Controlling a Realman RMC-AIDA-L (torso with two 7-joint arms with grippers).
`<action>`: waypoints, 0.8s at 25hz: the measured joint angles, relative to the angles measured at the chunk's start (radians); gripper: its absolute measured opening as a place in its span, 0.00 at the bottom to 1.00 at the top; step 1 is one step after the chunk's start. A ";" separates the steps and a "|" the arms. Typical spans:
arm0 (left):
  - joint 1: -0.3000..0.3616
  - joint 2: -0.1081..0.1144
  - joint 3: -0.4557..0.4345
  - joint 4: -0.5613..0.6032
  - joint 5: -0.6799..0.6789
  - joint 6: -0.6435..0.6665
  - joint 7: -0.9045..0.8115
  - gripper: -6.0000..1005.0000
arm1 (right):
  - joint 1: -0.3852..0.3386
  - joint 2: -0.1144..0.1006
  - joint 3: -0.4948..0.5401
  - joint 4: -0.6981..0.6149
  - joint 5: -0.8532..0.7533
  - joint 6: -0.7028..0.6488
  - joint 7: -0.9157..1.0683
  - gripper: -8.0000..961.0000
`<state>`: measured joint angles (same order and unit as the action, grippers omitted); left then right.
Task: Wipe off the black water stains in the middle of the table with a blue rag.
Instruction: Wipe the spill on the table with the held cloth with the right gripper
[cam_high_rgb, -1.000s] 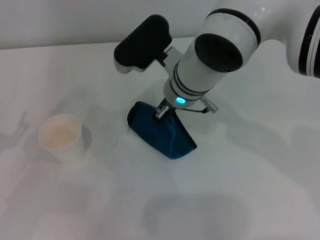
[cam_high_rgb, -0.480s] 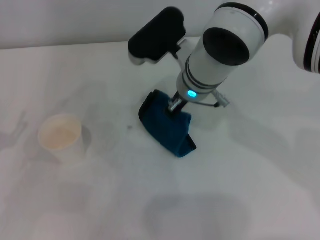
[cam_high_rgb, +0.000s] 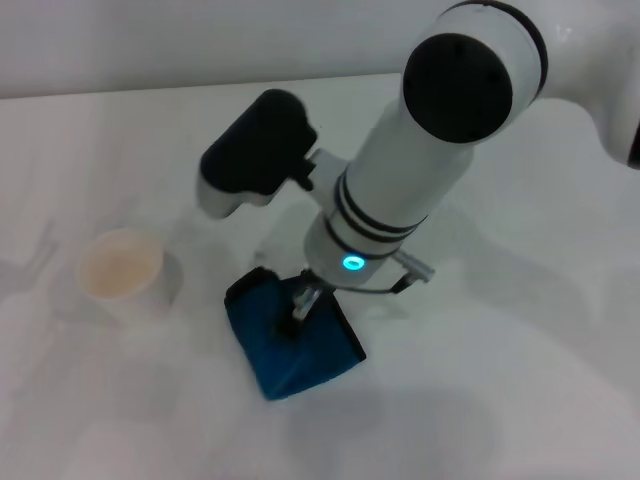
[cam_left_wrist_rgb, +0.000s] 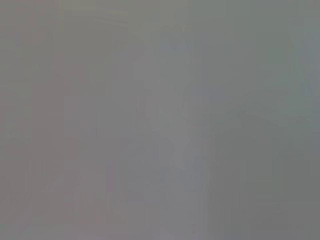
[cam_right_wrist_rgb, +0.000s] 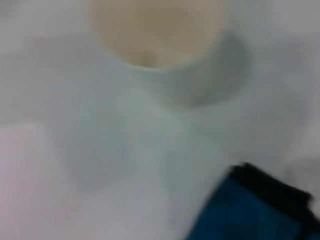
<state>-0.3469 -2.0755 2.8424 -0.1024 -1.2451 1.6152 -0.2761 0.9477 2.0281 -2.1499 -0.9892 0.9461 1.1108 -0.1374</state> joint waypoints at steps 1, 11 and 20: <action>-0.001 0.000 0.000 0.000 0.000 0.000 0.000 0.89 | -0.004 0.000 0.001 -0.019 0.014 0.009 -0.012 0.02; -0.007 0.002 0.000 -0.002 -0.002 -0.008 0.000 0.89 | -0.017 0.000 -0.019 -0.054 0.093 0.058 -0.062 0.02; -0.015 0.004 -0.002 -0.006 -0.002 -0.028 0.000 0.89 | -0.109 -0.005 0.109 -0.069 -0.093 0.117 0.020 0.02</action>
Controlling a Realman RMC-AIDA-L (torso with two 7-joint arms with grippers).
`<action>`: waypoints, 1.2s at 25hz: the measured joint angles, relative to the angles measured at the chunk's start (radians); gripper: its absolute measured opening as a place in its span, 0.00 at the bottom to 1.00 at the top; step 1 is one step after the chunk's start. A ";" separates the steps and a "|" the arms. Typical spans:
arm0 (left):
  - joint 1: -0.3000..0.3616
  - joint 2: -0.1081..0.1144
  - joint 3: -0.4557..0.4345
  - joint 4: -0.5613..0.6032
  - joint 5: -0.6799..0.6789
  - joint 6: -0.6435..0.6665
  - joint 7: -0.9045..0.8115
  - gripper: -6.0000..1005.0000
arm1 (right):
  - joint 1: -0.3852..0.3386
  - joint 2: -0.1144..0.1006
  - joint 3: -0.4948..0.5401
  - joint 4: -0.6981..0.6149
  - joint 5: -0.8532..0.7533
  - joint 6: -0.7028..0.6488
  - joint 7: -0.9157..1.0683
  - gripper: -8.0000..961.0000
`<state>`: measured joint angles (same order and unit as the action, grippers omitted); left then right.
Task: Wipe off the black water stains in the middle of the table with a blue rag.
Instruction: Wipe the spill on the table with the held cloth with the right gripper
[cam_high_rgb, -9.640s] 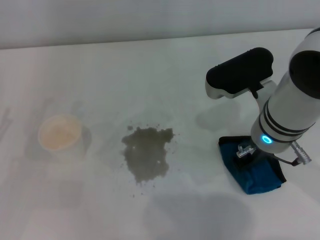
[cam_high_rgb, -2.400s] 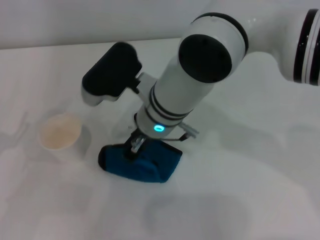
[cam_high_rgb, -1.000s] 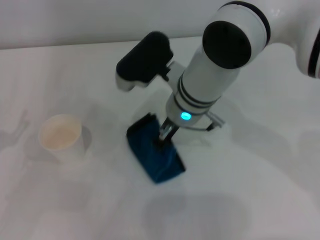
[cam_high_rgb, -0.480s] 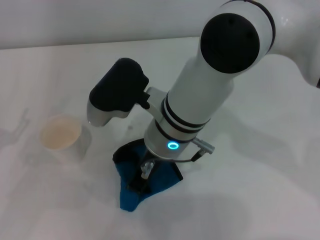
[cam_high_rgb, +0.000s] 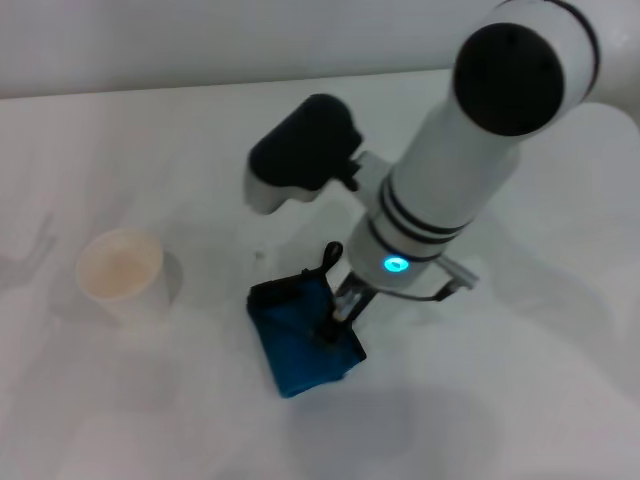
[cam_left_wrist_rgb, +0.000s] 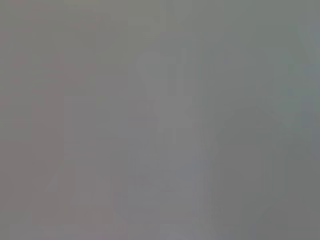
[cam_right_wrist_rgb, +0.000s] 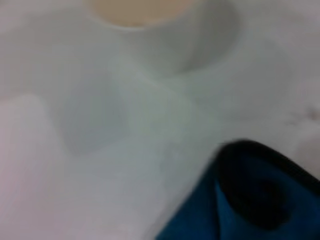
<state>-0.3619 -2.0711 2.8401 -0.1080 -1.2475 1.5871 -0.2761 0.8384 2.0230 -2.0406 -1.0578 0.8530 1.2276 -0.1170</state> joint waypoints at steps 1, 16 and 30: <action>-0.001 0.000 -0.001 -0.001 0.000 -0.003 0.000 0.89 | -0.015 -0.002 0.020 -0.014 -0.032 0.021 0.009 0.02; -0.023 0.002 -0.007 -0.014 -0.001 -0.029 -0.002 0.89 | -0.242 -0.008 0.306 -0.229 -0.400 0.269 0.065 0.02; -0.028 0.002 -0.007 -0.015 -0.004 -0.040 -0.004 0.89 | -0.316 -0.013 0.432 -0.268 -0.503 0.341 0.060 0.02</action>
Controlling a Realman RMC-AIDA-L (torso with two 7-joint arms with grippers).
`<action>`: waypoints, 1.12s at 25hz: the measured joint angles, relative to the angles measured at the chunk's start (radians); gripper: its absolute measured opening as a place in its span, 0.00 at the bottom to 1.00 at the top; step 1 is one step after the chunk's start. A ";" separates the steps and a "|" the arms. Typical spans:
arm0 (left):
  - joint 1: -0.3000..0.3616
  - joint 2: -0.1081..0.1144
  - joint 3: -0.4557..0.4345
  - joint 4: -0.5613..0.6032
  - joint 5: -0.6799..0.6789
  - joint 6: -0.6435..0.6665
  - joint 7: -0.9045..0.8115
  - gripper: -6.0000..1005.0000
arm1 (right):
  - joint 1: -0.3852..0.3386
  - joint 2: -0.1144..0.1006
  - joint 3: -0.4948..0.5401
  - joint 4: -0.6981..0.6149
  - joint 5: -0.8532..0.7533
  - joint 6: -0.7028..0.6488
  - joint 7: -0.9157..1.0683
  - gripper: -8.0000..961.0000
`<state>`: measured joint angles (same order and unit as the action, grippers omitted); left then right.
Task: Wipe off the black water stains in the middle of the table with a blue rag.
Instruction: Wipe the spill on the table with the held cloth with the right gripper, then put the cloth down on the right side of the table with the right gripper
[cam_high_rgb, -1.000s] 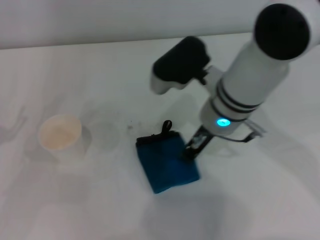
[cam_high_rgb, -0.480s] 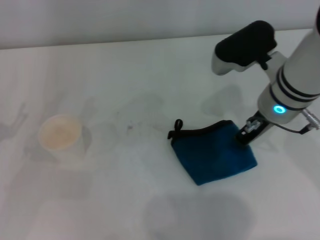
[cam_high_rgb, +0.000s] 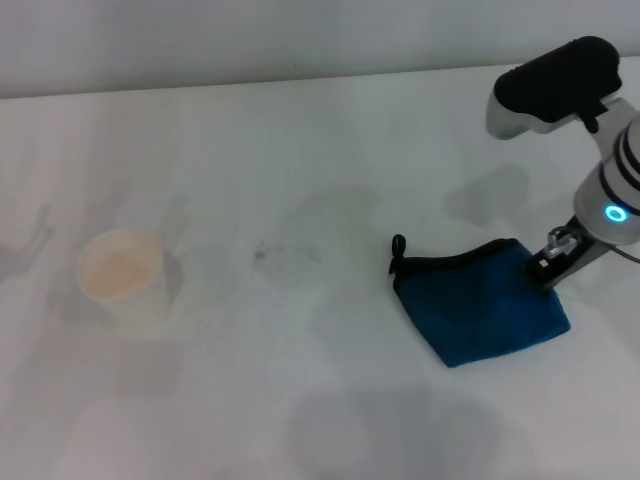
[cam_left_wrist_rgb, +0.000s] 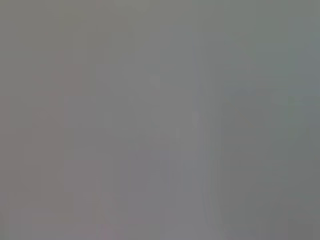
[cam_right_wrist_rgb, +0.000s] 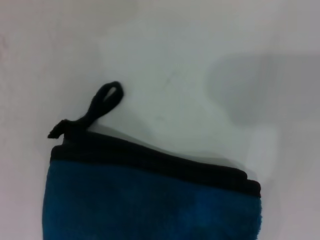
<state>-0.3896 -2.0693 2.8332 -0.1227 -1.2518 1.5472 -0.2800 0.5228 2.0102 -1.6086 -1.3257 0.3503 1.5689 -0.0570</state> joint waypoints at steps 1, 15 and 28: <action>0.000 0.000 0.000 0.000 0.000 0.000 0.000 0.89 | -0.002 -0.001 0.003 -0.002 -0.001 0.003 0.000 0.02; -0.004 0.000 -0.002 -0.011 -0.011 0.000 0.001 0.89 | -0.015 -0.003 0.086 -0.002 -0.089 0.026 -0.013 0.02; -0.013 0.000 -0.002 -0.011 -0.011 0.001 0.003 0.89 | -0.017 0.003 0.078 -0.016 -0.049 0.045 -0.064 0.16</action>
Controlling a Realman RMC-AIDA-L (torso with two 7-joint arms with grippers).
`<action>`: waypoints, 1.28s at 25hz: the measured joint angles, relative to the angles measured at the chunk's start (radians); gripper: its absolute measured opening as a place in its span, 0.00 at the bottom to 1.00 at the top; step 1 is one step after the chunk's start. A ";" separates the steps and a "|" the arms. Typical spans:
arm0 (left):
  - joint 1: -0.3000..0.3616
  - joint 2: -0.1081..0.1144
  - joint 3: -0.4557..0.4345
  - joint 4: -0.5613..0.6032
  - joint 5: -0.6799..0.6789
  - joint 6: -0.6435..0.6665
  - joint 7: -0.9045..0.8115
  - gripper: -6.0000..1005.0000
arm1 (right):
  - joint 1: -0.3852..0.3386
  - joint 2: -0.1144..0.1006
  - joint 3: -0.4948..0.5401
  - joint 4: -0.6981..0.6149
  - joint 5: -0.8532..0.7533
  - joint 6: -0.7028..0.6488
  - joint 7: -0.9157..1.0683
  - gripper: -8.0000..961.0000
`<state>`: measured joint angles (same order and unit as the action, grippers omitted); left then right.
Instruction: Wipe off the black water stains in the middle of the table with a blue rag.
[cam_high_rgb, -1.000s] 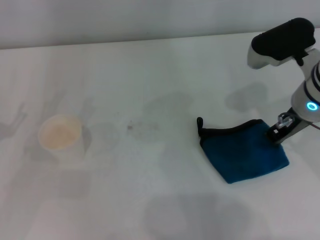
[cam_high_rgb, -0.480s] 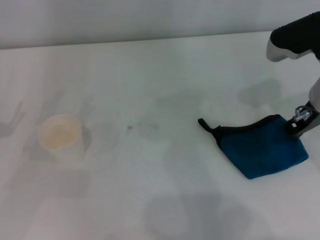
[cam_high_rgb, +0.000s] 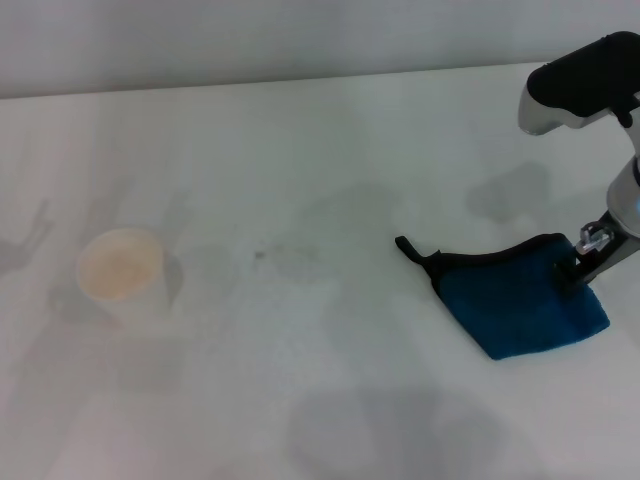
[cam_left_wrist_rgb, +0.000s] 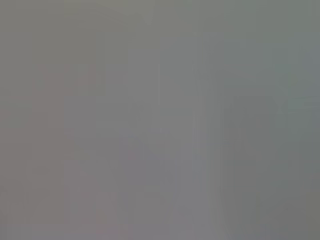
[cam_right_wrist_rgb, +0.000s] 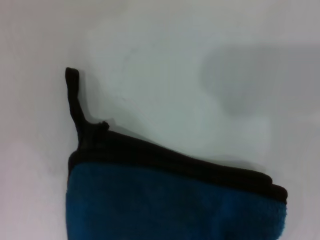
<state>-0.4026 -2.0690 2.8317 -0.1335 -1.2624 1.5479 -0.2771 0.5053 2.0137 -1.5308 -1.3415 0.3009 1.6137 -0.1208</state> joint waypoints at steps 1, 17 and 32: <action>0.001 0.000 0.000 0.000 0.000 0.000 0.000 0.89 | -0.001 0.000 0.000 -0.003 0.002 0.000 0.000 0.20; 0.008 -0.003 0.002 0.001 0.000 0.000 -0.001 0.89 | -0.078 -0.002 -0.009 -0.200 0.007 -0.083 -0.030 0.58; 0.010 0.000 0.001 -0.004 -0.005 0.000 -0.005 0.89 | -0.258 -0.008 0.177 -0.232 0.397 -0.584 -0.303 0.58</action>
<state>-0.3926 -2.0692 2.8323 -0.1375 -1.2672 1.5478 -0.2816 0.2473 2.0055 -1.3536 -1.5736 0.6981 1.0301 -0.4235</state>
